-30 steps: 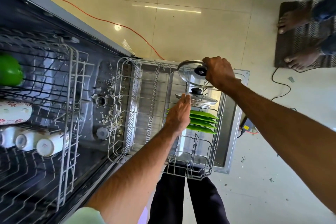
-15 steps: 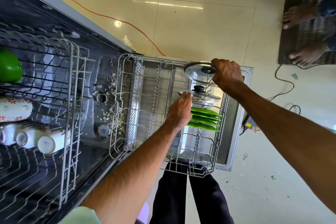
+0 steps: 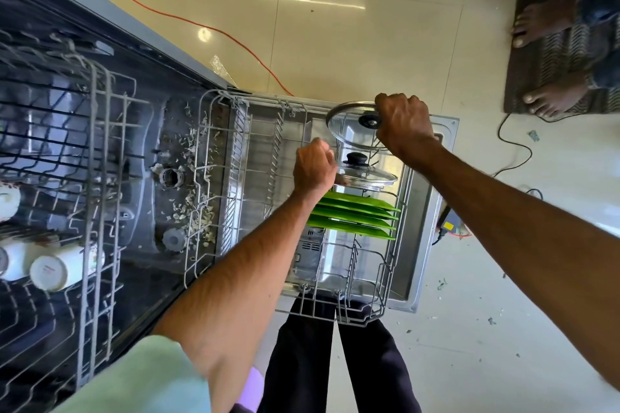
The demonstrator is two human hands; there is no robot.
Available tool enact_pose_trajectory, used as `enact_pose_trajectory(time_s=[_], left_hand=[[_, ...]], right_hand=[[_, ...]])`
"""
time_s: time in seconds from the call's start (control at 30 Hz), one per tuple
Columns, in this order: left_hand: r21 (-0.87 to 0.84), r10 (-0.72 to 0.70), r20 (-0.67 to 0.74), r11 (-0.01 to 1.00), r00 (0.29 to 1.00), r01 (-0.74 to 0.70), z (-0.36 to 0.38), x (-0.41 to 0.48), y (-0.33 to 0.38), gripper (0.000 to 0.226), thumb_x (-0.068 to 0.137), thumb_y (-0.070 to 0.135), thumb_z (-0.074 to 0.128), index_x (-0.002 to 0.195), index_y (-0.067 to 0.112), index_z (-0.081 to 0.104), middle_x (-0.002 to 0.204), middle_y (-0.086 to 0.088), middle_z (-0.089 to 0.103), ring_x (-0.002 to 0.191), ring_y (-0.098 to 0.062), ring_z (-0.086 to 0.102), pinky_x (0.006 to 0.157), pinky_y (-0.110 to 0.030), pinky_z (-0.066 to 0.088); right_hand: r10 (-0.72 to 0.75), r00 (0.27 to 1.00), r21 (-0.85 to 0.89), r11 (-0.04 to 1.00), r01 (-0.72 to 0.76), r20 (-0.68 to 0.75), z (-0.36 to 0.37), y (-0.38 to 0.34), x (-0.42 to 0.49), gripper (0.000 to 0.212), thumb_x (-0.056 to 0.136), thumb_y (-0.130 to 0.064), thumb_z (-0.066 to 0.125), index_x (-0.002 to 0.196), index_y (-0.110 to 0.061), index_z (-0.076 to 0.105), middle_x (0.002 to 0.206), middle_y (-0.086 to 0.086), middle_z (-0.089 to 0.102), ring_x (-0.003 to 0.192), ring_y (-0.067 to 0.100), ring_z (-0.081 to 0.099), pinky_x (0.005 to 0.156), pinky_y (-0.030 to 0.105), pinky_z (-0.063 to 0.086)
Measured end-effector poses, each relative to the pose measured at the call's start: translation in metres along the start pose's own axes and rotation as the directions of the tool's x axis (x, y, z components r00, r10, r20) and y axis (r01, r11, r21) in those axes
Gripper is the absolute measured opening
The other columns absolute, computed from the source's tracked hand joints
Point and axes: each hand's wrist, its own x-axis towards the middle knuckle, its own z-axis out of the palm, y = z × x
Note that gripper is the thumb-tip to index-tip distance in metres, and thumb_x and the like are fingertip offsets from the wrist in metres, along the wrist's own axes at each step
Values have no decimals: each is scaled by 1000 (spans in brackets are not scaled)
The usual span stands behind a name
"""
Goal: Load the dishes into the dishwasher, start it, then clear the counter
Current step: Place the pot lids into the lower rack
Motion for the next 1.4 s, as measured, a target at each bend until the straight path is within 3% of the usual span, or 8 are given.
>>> enact_pose_trajectory(time_s=[0.1, 0.2, 0.27, 0.37, 0.47, 0.67, 0.83, 1.4], left_hand=[[49, -163, 104, 986, 981, 159, 11, 21, -4, 20, 90, 24, 61, 101, 7, 61, 97, -8, 60, 104, -28, 57, 73, -20, 37], [-9, -308, 293, 946, 905, 325, 16, 38, 4, 49, 87, 6, 55, 136, 8, 49, 135, -15, 51, 125, -29, 48, 95, -37, 49], [-135, -289, 373, 924, 882, 359, 21, 48, 8, 48, 92, 3, 49, 140, 10, 46, 136, -12, 53, 117, -24, 55, 85, -33, 52], [-192, -228, 421, 923, 878, 332, 25, 59, 9, 23, 100, 6, 42, 117, 7, 57, 107, -6, 61, 92, -15, 58, 64, -23, 42], [-222, -195, 420, 925, 886, 309, 23, 61, 1, 25, 101, 5, 45, 123, 5, 59, 104, -1, 58, 90, -11, 56, 62, -17, 39], [-215, -118, 438, 949, 891, 231, 20, 52, -3, 44, 93, -11, 48, 135, 1, 54, 136, -13, 59, 116, -22, 60, 93, -25, 46], [-206, -59, 419, 966, 906, 159, 19, 45, -11, 54, 95, -11, 43, 146, 7, 45, 152, -13, 45, 117, -16, 61, 90, -19, 47], [-20, -31, 465, 999, 885, 46, 15, 50, -19, 52, 99, -4, 44, 148, 12, 44, 155, -9, 41, 134, -29, 52, 113, -42, 42]], right_hand=[[-11, 1000, -7, 1000, 10, -24, 3, 3, 2, 26, 94, -12, 59, 119, -4, 55, 109, 21, 64, 90, 37, 61, 72, 38, 41], [-6, 999, 14, 1000, 7, -44, 8, 7, 4, 21, 95, -10, 57, 116, -6, 58, 106, 21, 64, 90, 39, 61, 70, 35, 34], [14, 998, 47, 999, -11, -64, 12, 10, 5, 19, 93, -9, 57, 112, -7, 60, 104, 21, 65, 89, 39, 60, 71, 36, 35], [37, 994, 82, 996, -28, -99, 20, 13, 2, 15, 92, -8, 58, 107, -9, 61, 99, 19, 67, 83, 37, 60, 73, 38, 40], [58, 989, 110, 993, -43, -134, 25, 13, -2, 14, 92, -7, 58, 105, -9, 63, 95, 18, 68, 76, 35, 57, 72, 38, 42], [95, 988, 133, 988, -78, -121, 19, 14, -3, 13, 92, -5, 55, 100, -8, 64, 90, 18, 67, 68, 30, 44, 67, 35, 37], [83, 990, 130, 989, -68, -110, 18, 13, -2, 12, 93, -7, 56, 101, -7, 64, 90, 18, 67, 68, 30, 45, 68, 34, 36], [56, 996, 10, 998, -55, -70, 10, -2, 2, 23, 99, -22, 56, 112, -4, 61, 100, 21, 66, 76, 32, 51, 68, 36, 37]])
